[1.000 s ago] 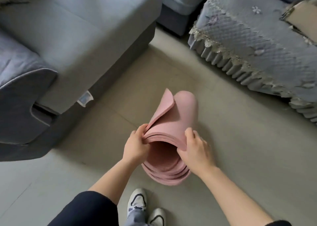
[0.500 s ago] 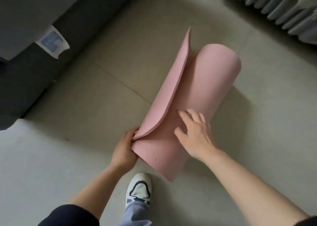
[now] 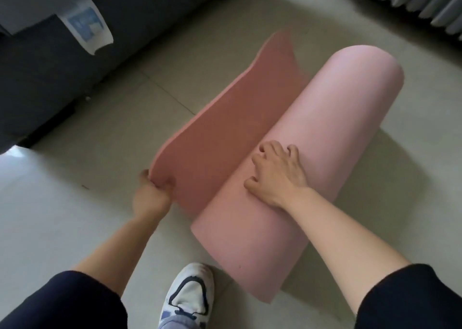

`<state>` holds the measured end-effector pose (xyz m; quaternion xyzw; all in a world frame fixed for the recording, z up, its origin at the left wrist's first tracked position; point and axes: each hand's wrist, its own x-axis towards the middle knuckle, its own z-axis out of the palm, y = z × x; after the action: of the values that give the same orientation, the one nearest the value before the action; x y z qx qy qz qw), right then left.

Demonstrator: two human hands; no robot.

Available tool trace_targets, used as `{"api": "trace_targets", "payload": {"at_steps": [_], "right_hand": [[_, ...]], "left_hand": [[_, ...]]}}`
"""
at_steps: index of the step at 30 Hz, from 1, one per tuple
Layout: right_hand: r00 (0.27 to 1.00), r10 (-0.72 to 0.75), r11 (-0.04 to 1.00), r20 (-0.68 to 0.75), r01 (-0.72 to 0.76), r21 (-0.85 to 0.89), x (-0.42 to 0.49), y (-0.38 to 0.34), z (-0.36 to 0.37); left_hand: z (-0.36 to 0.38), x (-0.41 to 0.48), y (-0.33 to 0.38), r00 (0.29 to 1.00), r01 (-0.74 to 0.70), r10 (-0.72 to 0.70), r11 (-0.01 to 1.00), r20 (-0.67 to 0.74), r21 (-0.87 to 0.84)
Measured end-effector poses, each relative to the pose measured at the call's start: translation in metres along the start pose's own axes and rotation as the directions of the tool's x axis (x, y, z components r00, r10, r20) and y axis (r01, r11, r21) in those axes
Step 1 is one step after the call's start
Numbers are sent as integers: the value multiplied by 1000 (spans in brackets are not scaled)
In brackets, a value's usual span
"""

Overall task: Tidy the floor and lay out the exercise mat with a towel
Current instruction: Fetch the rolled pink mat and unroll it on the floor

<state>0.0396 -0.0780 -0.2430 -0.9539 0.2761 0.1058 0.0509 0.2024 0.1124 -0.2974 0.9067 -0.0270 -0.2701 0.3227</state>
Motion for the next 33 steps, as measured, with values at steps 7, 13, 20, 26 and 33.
{"api": "trace_targets", "payload": {"at_steps": [7,13,20,26,33], "right_hand": [[995,-36,999,-93,34,-33,-27,28,16],[991,135,990,-6,-134,34,-101,99,17],[931,251,965,-265,-221,138,-158,138,9],[964,246,969,-103,-243,44,-234,171,30],[898,411,901,-158,-374,218,-300,240,35]], "left_hand": [[43,-43,-1,646,-715,644,322,411,620],[83,-72,-22,749,-552,143,674,647,490],[136,-127,-3,671,-614,80,618,737,491],[187,-184,15,561,-789,177,411,809,457],[260,-248,41,586,-807,110,168,803,566]]}}
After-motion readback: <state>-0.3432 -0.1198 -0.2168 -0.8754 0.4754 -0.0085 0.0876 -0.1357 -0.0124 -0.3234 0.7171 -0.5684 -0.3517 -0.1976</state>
